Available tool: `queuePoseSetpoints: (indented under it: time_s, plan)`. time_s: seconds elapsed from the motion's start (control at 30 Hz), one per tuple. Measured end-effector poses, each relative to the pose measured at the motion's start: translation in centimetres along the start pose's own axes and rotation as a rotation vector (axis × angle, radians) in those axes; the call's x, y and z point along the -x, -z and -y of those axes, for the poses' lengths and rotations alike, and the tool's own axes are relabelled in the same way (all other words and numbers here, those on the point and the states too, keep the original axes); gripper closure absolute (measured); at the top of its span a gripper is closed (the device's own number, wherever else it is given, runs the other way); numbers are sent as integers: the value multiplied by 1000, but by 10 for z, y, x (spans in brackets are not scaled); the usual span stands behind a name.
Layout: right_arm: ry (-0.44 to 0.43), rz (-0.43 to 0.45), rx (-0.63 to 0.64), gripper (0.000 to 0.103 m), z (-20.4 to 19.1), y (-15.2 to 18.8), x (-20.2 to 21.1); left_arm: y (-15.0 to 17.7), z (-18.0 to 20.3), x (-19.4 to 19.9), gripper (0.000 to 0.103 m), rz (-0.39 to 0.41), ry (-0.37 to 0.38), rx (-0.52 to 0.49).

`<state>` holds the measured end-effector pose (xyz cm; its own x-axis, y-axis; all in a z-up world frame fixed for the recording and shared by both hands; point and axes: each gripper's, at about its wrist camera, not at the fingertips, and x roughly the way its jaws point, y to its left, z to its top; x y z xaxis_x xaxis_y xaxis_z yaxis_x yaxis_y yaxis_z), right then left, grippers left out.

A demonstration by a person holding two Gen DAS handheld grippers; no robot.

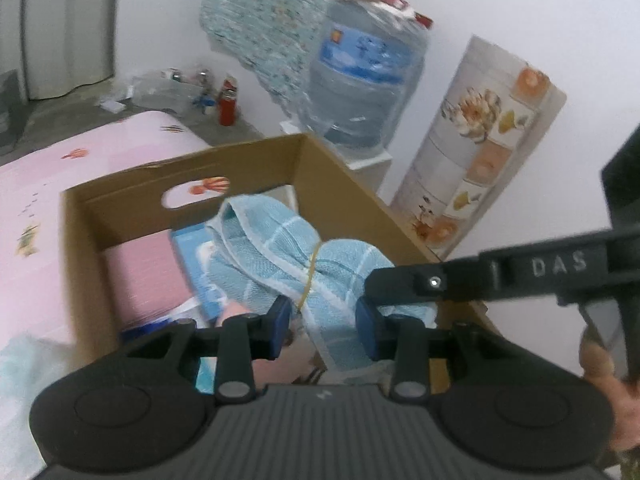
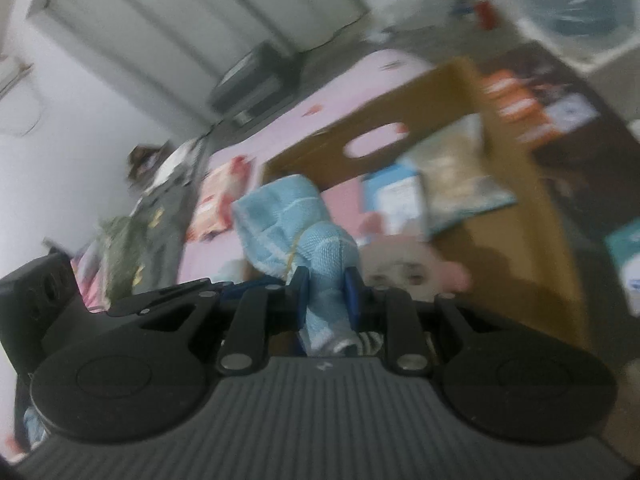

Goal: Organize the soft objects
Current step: 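Carry the blue striped towel with the right gripper into the box and release, then move the right gripper back to the white strawberry yogurt cup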

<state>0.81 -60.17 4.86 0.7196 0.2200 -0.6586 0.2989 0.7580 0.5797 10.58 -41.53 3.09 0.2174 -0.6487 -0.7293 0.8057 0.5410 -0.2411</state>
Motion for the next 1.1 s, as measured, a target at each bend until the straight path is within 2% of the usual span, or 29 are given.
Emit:
queuePoseSetpoints:
  time_s: [0.07,0.13,0.2,0.27,0.47,0.63,0.77,0.83,0.9,1.1]
  plan:
    - [48,18,18,82,11,4,4,0,9,-15,62,-5,-14,-16]
    - [109,19,49,80,21,6,5,0,13,-32,51,-34,-38,-21]
    - [161,26,79,76,24,8,1,-1,10,-48,51,-79,-54,-3]
    - [180,37,95,75,26,11,-3,3,3,-52,51,-99,-59,14]
    - [176,75,106,74,25,9,4,0,-5,-32,48,-62,-74,22]
    - [131,126,86,69,11,16,27,1,-7,7,37,-3,-83,10]
    - [67,157,93,49,-8,28,42,17,-18,50,28,51,-97,-17]
    - [29,158,110,41,-20,35,45,27,-28,73,26,75,-132,-17]
    - [-10,158,122,29,-34,42,46,39,-41,99,23,109,-172,-7]
    - [-141,116,183,23,-88,57,28,87,-93,177,14,215,-322,78]
